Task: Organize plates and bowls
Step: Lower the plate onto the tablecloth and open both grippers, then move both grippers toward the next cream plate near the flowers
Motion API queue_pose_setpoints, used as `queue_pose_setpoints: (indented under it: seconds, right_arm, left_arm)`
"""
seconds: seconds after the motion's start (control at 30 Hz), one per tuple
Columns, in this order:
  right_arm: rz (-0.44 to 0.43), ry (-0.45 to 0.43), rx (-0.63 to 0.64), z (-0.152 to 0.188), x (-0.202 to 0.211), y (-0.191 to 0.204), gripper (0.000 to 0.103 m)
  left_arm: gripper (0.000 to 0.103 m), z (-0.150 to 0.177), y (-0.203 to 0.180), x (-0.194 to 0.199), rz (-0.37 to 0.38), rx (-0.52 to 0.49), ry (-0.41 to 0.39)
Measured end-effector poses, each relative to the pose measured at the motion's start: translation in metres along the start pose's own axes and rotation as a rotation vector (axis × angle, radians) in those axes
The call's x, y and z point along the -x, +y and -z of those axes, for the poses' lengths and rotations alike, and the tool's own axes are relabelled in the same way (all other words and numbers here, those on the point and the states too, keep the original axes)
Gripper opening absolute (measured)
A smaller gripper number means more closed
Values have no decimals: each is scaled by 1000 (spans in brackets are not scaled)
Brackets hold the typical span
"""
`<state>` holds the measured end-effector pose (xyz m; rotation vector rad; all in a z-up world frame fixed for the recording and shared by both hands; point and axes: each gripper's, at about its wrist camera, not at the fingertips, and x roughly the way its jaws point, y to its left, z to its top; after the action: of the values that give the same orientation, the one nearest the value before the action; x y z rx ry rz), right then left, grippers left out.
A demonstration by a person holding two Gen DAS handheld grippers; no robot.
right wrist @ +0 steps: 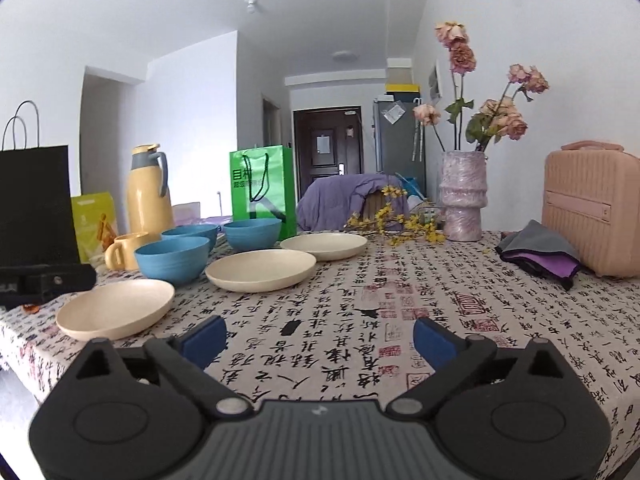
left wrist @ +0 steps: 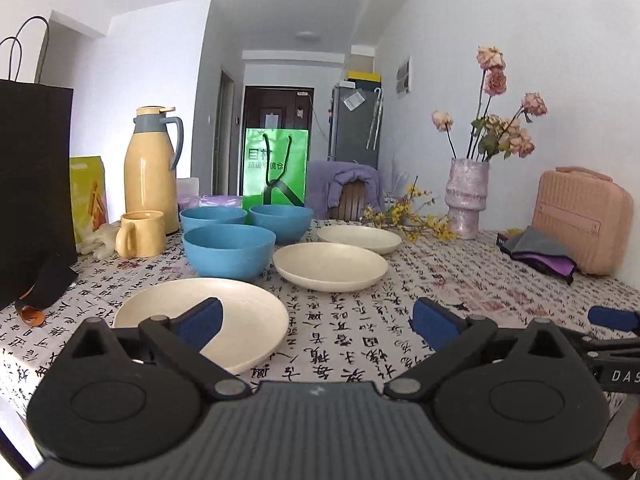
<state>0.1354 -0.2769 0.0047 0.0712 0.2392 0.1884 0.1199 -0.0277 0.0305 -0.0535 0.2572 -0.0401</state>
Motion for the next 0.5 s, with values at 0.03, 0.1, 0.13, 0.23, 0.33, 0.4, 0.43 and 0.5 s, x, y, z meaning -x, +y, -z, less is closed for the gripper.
queue_pose_setpoints:
  seconds: [0.03,0.1,0.13,0.23,0.33,0.4,0.43,0.5]
  right_arm:
    - [-5,-1,-2,0,1,-1,100]
    - [-8,-7,-4,-1,3,-2,100]
    - [-10,-8,-5,-1,3,-2,100]
    - [-16,-9,-6,-3,2,-3,100]
    - [-10,-2,-11,-3,-1,-5,100]
    - [-12,6,-16,-4,-5,-7,100]
    - [-13,6,-17,-4,-7,-8,100]
    - [-17,11,-18,-7,-12,-10,100]
  left_arm:
    - [103,-1,0,1,0,2,-1]
    - [103,-2,-2,1,-5,-3,-1]
    - [103,-3,-3,0,-8,-5,-1]
    - [103,-5,-3,-4,-18,-6,-1]
    - [103,-5,0,-7,-39,-4,7]
    - [103,-6,1,-9,-50,0,10]
    - [103,-6,2,-10,-55,2,10]
    - [103,-7,3,-13,-64,5,15]
